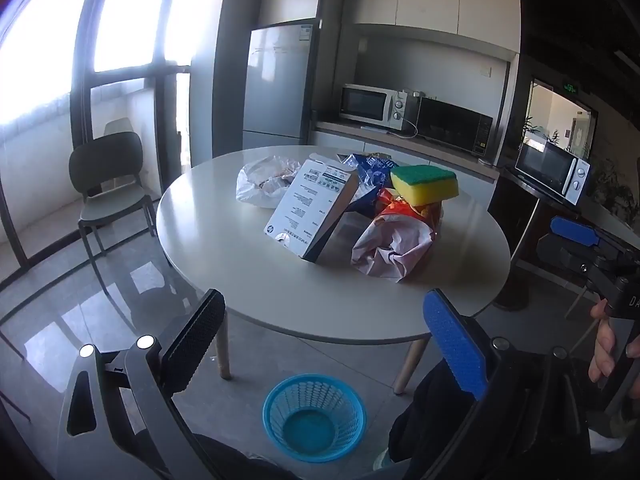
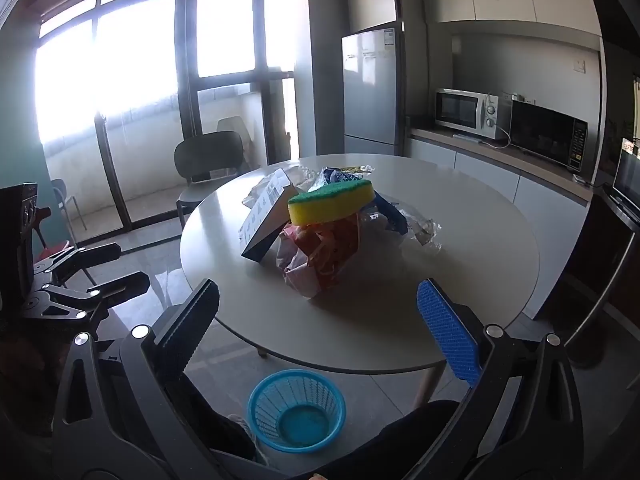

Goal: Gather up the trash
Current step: 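Move both tools toward the items on the table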

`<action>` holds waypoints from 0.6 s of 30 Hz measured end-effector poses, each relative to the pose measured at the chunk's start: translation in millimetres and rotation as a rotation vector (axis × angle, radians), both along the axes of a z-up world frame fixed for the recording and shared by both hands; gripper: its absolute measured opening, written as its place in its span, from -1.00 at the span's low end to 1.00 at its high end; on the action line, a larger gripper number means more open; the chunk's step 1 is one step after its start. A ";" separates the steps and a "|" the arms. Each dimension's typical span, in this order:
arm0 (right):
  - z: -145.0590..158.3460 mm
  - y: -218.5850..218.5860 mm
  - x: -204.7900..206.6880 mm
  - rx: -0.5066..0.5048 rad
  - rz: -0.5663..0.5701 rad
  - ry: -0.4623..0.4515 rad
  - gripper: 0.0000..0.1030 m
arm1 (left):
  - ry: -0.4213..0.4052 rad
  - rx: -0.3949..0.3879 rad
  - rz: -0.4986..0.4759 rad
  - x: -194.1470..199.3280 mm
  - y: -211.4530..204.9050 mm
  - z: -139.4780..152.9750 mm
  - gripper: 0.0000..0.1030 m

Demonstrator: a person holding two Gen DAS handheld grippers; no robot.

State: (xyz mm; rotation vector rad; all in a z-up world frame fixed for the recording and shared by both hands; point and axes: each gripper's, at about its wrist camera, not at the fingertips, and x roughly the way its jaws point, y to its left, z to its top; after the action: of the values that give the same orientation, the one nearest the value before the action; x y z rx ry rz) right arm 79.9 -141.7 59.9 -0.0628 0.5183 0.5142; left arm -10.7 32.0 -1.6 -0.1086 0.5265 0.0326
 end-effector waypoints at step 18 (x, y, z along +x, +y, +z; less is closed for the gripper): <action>5.4 5.3 2.9 -0.003 -0.006 0.001 0.84 | 0.006 0.001 0.003 -0.1 4.7 -5.1 0.89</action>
State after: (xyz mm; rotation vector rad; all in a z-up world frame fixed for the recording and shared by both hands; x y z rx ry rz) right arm 82.8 -136.5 65.3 -0.0643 0.5199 0.5076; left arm -10.9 36.7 -6.8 -0.1088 0.5324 0.0365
